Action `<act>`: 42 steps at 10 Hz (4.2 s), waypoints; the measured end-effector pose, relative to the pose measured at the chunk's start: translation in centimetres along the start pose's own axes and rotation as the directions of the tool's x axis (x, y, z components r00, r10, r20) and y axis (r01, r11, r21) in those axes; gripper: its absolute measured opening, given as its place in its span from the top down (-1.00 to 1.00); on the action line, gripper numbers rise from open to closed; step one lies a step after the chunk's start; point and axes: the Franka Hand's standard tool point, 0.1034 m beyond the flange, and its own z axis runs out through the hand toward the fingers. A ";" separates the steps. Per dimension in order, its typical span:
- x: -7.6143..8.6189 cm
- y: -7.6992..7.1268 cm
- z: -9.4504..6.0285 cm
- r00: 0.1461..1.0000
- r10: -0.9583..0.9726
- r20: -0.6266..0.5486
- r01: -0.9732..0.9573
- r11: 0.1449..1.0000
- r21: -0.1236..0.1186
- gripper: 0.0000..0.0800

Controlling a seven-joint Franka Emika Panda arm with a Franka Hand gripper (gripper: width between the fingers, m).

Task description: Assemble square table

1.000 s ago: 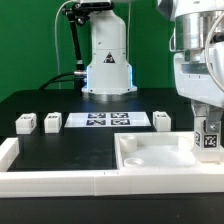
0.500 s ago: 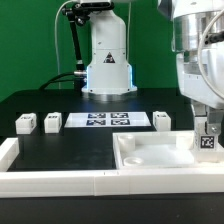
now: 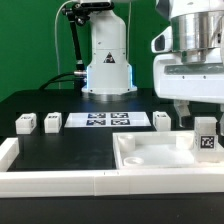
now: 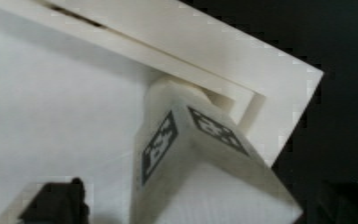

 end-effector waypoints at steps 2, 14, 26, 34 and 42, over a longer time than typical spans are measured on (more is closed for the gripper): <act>-0.1 -0.1 0.0 0.986 -0.169 -0.003 0.169 0.986 -0.004 -0.62; 0.1 -0.1 0.0 0.646 -0.763 0.009 0.763 0.645 -0.036 -0.59; -0.1 0.0 0.1 0.974 -0.225 -0.011 0.225 0.974 -0.015 0.27; -0.1 0.1 0.2 0.887 0.462 -0.004 -0.462 0.886 -0.032 0.27; 0.0 0.2 0.2 0.866 0.500 -0.003 -0.500 0.866 -0.029 -0.56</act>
Offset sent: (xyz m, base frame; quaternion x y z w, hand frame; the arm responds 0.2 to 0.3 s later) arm 0.0009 0.0082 -0.0007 -0.0061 -0.0210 -0.2446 0.9694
